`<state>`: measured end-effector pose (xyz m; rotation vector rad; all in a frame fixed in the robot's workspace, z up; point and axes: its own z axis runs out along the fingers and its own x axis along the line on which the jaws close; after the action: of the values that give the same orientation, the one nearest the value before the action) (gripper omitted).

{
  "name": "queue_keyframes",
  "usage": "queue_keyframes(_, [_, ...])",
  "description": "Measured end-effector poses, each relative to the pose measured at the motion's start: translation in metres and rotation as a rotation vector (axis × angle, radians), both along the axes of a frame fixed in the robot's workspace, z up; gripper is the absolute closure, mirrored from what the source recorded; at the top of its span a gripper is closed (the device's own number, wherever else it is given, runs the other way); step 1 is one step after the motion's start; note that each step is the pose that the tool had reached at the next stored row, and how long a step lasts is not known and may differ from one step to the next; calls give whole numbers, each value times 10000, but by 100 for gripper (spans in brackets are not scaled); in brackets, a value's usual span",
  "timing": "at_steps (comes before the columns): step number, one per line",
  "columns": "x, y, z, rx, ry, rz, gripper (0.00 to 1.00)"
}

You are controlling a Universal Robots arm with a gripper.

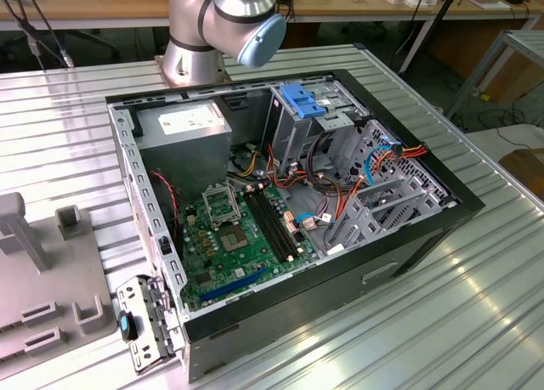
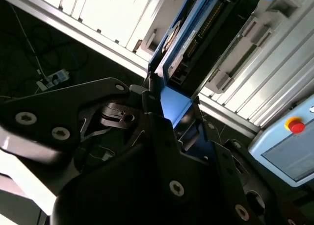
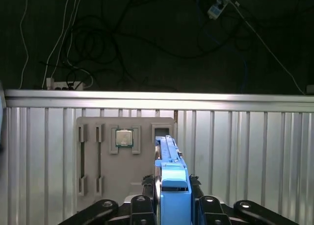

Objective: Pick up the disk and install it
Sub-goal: 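Pick up the disk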

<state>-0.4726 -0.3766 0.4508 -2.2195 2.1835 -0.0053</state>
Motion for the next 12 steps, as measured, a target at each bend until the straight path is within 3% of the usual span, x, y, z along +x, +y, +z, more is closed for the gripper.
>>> queue_keyframes(9, [0,0,435,-11,-1,-1,63])
queue_keyframes(12, [0,0,643,-16,-1,-1,63])
